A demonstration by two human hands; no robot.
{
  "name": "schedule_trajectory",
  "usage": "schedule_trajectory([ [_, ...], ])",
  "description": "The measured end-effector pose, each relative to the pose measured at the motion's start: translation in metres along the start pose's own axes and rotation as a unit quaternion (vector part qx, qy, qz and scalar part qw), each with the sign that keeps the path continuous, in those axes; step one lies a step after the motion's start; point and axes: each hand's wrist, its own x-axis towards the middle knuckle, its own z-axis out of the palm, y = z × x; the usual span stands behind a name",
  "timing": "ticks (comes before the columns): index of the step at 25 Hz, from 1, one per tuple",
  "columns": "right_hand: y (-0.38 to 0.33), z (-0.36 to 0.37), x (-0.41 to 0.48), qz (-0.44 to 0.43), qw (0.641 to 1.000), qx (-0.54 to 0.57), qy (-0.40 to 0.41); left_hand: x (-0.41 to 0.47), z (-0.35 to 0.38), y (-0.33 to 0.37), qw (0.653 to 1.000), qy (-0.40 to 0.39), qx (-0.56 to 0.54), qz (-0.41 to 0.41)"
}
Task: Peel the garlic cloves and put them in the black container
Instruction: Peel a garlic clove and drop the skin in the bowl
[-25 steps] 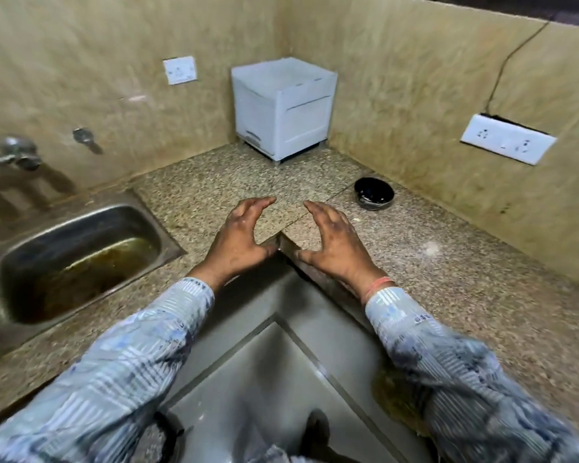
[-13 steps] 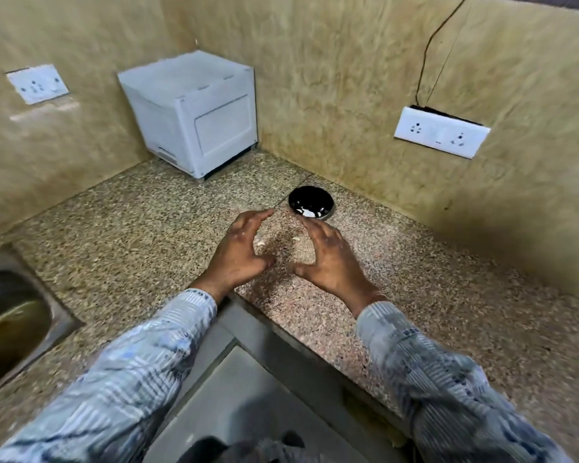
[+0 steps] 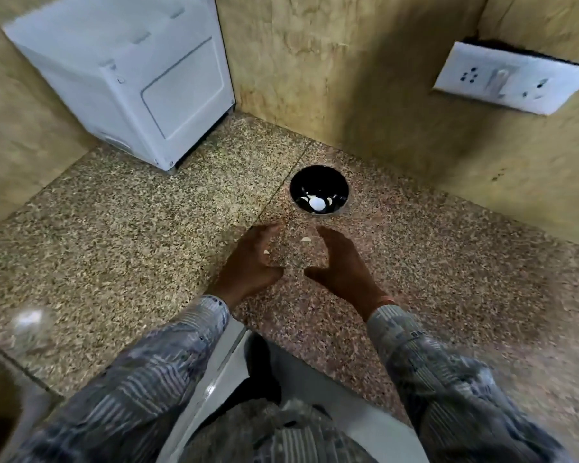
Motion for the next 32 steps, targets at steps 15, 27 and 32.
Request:
schedule_trajectory([
  [15, -0.009, 0.075, 0.1, 0.116, 0.99, -0.071, 0.028, 0.09, 0.002, -0.083, 0.986, -0.066, 0.156, 0.011],
  [27, -0.028, 0.027, 0.122, 0.274, 0.907, 0.239, 0.212, 0.096, 0.014, -0.07, 0.94, -0.127, -0.207, -0.24],
  [32, -0.036, 0.06, 0.073, 0.276, 0.912, 0.256, 0.161, 0.091, 0.023, -0.058, 0.848, -0.112, -0.397, -0.333],
])
